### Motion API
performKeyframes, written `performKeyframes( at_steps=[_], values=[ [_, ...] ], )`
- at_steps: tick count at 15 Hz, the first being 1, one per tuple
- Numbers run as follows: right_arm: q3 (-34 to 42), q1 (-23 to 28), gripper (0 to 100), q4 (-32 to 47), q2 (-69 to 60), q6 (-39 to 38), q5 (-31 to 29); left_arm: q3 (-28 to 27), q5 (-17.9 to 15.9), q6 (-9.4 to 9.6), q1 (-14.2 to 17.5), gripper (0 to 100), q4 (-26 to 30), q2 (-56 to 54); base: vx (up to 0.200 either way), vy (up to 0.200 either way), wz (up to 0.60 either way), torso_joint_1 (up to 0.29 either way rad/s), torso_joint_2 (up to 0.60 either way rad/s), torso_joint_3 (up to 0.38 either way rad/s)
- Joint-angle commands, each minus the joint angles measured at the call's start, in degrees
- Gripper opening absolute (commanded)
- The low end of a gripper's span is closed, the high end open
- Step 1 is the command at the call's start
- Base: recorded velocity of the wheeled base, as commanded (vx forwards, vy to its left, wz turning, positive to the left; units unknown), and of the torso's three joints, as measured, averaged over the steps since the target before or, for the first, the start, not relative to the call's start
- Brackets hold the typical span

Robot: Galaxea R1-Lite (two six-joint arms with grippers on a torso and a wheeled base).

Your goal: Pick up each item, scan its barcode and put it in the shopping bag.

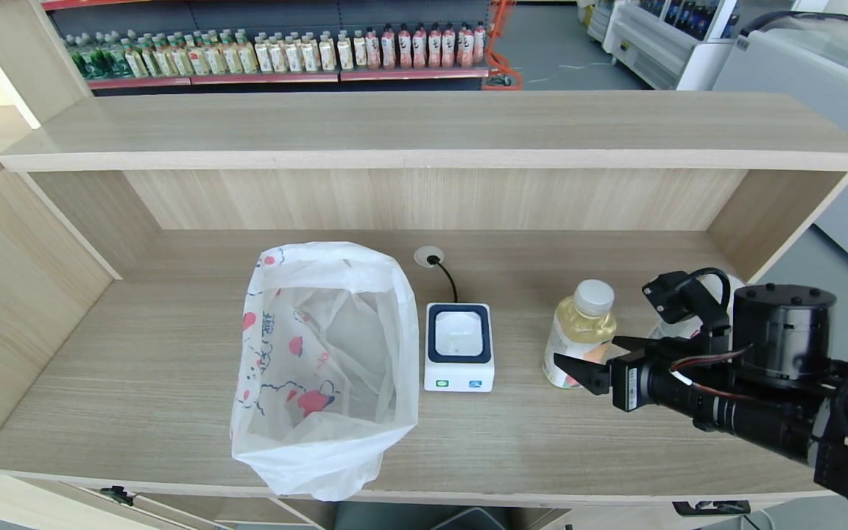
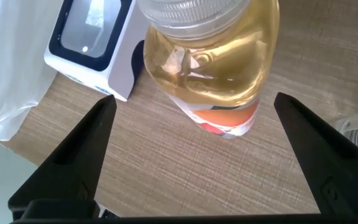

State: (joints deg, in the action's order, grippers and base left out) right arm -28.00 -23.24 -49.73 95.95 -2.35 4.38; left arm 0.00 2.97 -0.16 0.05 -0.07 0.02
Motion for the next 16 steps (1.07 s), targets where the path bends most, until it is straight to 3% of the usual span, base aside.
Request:
performKeyframes(
  at_steps=[1, 16],
  values=[
    [-0.04, -0.06, 100, -0.46, 1.61, -0.02, 0.02, 0.0, 0.01, -0.02, 0.04, 100, -0.01, -0.02, 0.0, 0.0, 0.0, 0.0, 0.0, 0.0],
    [-1.53, -0.58, 100, -15.14, 11.89, 1.03, 0.19, 0.0, 0.01, -0.02, 0.04, 100, -0.01, -0.02, 0.0, 0.0, 0.0, 0.0, 0.0, 0.0]
  ],
)
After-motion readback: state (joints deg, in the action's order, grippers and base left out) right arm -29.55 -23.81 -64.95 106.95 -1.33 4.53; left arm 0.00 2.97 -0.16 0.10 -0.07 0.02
